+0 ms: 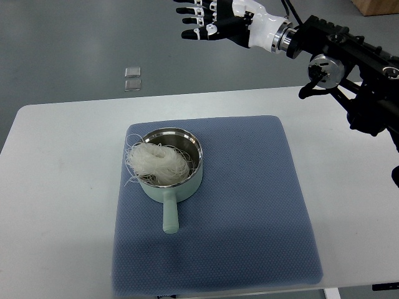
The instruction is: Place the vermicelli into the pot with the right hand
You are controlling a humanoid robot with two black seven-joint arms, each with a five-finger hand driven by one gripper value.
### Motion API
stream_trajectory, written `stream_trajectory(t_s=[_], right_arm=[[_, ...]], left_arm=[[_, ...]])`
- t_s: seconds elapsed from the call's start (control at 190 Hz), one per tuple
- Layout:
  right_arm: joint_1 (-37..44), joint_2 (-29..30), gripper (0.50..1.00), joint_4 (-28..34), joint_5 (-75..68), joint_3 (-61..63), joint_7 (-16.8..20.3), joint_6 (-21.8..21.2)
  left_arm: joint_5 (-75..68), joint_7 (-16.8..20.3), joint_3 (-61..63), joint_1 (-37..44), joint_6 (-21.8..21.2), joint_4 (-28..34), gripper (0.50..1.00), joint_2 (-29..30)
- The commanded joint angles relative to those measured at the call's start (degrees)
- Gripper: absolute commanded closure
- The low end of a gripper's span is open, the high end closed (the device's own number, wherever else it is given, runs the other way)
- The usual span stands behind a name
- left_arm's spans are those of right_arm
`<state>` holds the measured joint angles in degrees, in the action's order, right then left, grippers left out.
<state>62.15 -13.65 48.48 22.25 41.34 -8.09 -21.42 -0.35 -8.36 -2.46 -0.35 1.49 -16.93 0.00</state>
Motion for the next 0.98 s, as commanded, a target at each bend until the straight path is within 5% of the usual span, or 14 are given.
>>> stream_trajectory(t_s=[0.0, 0.179, 0.427, 0.734, 0.976], right_arm=[[-5.1, 1.5, 0.570, -0.1, -4.6, 7.4, -0.2, 1.4], [-14.7, 7.0, 0.570, -0.3, -10.1, 18.2, -1.3, 2.4], [-19.8, 11.0, 0.570, -6.0, -10.9, 20.4, -8.0, 4.8], [-20.4, 12.4, 0.570, -16.8, -12.0, 19.7, -7.8, 4.9], [-20.5, 12.3, 0.570, -17.2, -12.0, 19.7, -7.8, 4.6]], left_arm=[[0.0, -0.1, 0.0, 0.0, -0.1, -0.1, 0.500, 0.0], [-0.1, -0.1, 0.1, 0.0, 0.0, -0.6, 0.500, 0.0], [0.0, -0.1, 0.0, 0.0, 0.0, -0.5, 0.500, 0.0], [0.0, -0.1, 0.0, 0.0, 0.0, -0.6, 0.500, 0.0], [0.0, -0.1, 0.0, 0.0, 0.0, -0.5, 0.500, 0.0]])
